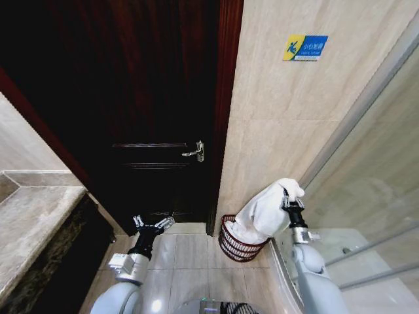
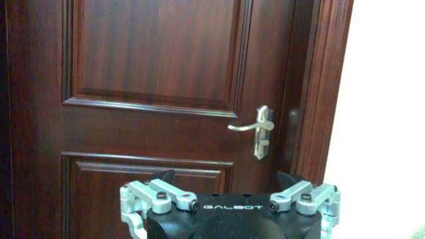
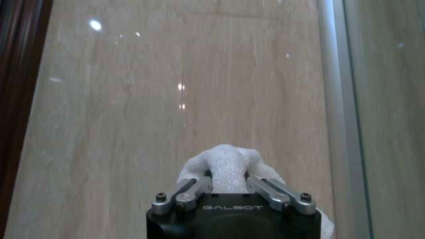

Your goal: Discard the used towel into the hamper.

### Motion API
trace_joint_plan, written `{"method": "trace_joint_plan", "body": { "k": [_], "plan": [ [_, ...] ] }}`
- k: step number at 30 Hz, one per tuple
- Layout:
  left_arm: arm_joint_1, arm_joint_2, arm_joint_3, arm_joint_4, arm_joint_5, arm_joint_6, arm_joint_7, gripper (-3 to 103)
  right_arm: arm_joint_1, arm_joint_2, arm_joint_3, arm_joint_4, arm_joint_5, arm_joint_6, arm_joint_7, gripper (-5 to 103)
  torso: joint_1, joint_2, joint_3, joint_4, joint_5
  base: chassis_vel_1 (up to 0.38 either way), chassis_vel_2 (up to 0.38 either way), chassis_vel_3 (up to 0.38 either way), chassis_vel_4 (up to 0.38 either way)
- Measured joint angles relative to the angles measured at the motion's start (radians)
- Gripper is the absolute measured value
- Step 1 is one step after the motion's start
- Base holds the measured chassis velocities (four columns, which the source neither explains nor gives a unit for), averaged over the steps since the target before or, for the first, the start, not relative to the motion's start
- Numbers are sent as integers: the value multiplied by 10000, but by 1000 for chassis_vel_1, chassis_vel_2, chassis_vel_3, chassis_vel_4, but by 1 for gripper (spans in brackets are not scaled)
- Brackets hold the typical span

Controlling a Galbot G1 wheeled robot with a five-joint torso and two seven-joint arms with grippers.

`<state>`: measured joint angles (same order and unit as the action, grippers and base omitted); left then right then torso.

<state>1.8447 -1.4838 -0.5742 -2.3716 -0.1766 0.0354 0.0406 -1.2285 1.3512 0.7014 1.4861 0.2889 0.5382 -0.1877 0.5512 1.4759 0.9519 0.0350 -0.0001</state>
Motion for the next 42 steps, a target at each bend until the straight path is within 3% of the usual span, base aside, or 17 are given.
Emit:
{"method": "trace_joint_plan", "body": {
  "k": [30, 42],
  "plan": [
    [0, 0, 0, 0, 0, 0, 0, 100, 1527, 372, -335, -3581, -770, 922, -246, 12, 0, 0, 0, -1, 0, 0, 0, 0, 0],
    [0, 0, 0, 0, 0, 0, 0, 100, 1646, 965, -1113, -3081, -1032, 781, -168, 12, 0, 0, 0, 0, 2, 0, 0, 0, 0]
  ]
}}
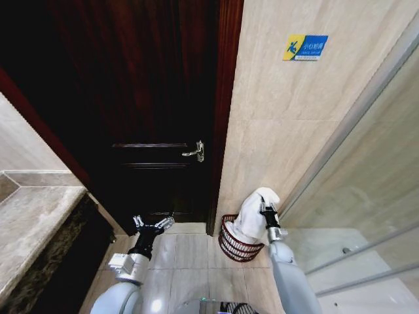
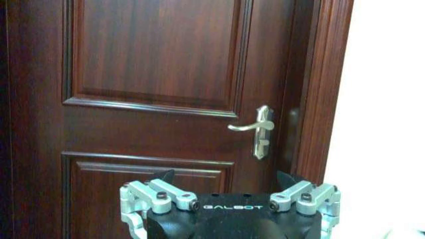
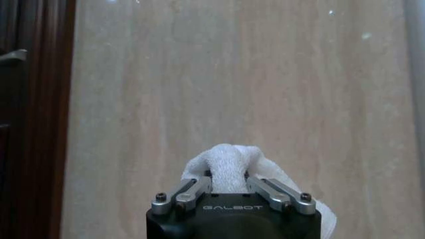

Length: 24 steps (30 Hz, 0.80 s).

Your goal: Discard the used towel into the hamper.

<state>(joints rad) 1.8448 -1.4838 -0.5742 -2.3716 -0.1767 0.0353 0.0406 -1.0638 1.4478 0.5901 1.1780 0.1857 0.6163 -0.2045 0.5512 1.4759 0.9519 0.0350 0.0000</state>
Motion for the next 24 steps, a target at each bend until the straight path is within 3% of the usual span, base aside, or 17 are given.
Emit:
{"method": "trace_joint_plan", "body": {
  "k": [12, 24],
  "plan": [
    [0, 0, 0, 0, 0, 0, 0, 100, 203, 99, -502, -97, 506, -323, 322, 12, 0, 0, -1, 1, -2, 0, 0, 0, 0],
    [0, 0, 0, 0, 0, 0, 0, 100, 684, -354, 23, -2909, 672, 528, -166, 12, 0, 0, 0, -2, 0, 0, 0, 0, 0]
  ]
}}
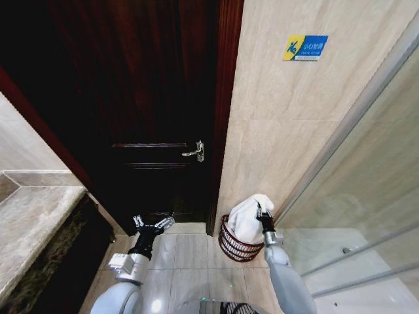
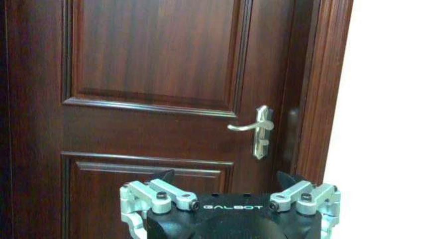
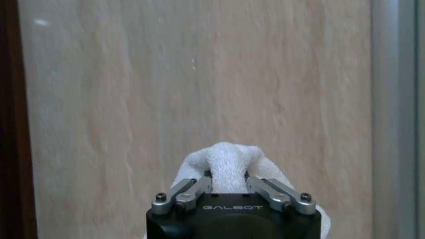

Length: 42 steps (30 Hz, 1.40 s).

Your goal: Discard the used towel into the hamper.

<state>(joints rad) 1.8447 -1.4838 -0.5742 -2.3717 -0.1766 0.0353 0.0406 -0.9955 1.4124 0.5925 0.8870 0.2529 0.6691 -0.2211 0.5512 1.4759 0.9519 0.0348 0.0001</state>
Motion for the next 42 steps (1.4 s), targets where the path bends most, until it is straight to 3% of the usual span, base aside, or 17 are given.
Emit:
{"method": "trace_joint_plan", "body": {
  "k": [10, 20, 29, 33, 42],
  "plan": [
    [0, 0, 0, 0, 0, 0, 0, 100, 777, 52, 259, -2107, 25, 496, -571, 12, 0, 0, 0, 2, -1, 0, 0, 0, 0],
    [0, 0, 0, 0, 0, 0, 0, 100, 1167, 337, 395, -2614, 161, -297, -980, 12, 0, 0, 0, 3, -1, 0, 0, 0, 0],
    [0, 0, 0, 0, 0, 0, 0, 100, 1332, 340, 558, -3015, 178, -1455, -1364, 12, 0, 0, 0, 1, -2, 0, 0, 0, 0],
    [0, 0, 0, 0, 0, 0, 0, 100, 1337, 175, 675, -3058, -46, -2666, -1799, 12, 0, 0, 0, 2, -1, 0, 0, 0, 0],
    [0, 0, 0, 0, 0, 0, 0, 100, 1381, -13, 787, -3310, -793, -4122, -1908, 12, 0, 0, 0, 1, 0, 0, 0, 0, 0]
  ]
}}
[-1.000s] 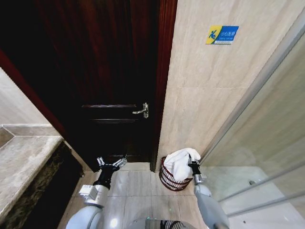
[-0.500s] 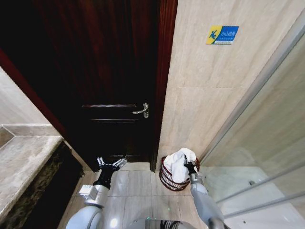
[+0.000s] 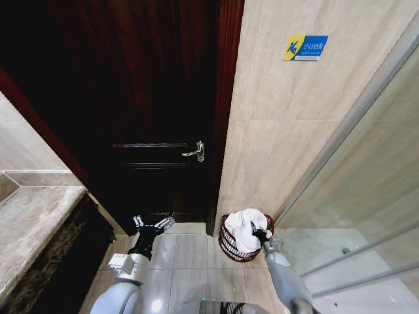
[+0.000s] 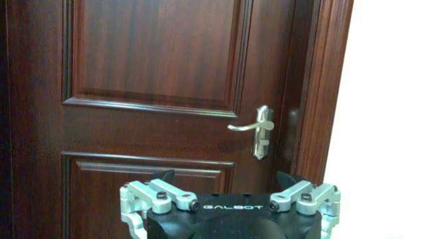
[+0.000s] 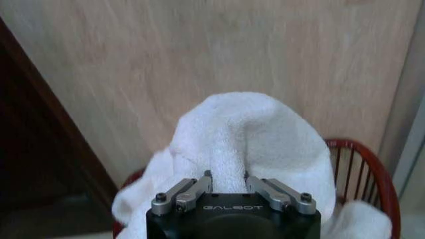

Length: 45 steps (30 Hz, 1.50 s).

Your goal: Discard the used towel into the hamper.

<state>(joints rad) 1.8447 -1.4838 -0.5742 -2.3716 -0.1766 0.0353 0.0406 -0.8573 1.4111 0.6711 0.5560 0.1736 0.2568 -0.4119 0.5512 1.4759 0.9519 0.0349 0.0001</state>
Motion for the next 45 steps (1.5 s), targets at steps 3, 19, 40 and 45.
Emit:
{"method": "trace_joint_plan", "body": {
  "k": [3, 19, 40, 45],
  "plan": [
    [0, 0, 0, 0, 0, 0, 0, 100, 125, -23, 4, -166, -272, -366, 2, 12, 0, 0, 0, 0, -2, 0, 0, 0, 0],
    [0, 0, 0, 0, 0, 0, 0, 100, 1633, -275, -34, -2214, -1384, -1645, 577, 12, 0, 0, 0, 0, -1, 0, 0, 0, 0],
    [0, 0, 0, 0, 0, 0, 0, 100, 695, 15, 117, -1275, -1143, -1632, 758, 12, -1, 1, -1, 1, -1, 0, 0, 0, 0],
    [0, 0, 0, 0, 0, 0, 0, 100, 619, 48, 118, -1194, -1170, -1620, 729, 12, -2, 1, -1, 0, -3, -12, 8, 8, -6]
  ]
}}
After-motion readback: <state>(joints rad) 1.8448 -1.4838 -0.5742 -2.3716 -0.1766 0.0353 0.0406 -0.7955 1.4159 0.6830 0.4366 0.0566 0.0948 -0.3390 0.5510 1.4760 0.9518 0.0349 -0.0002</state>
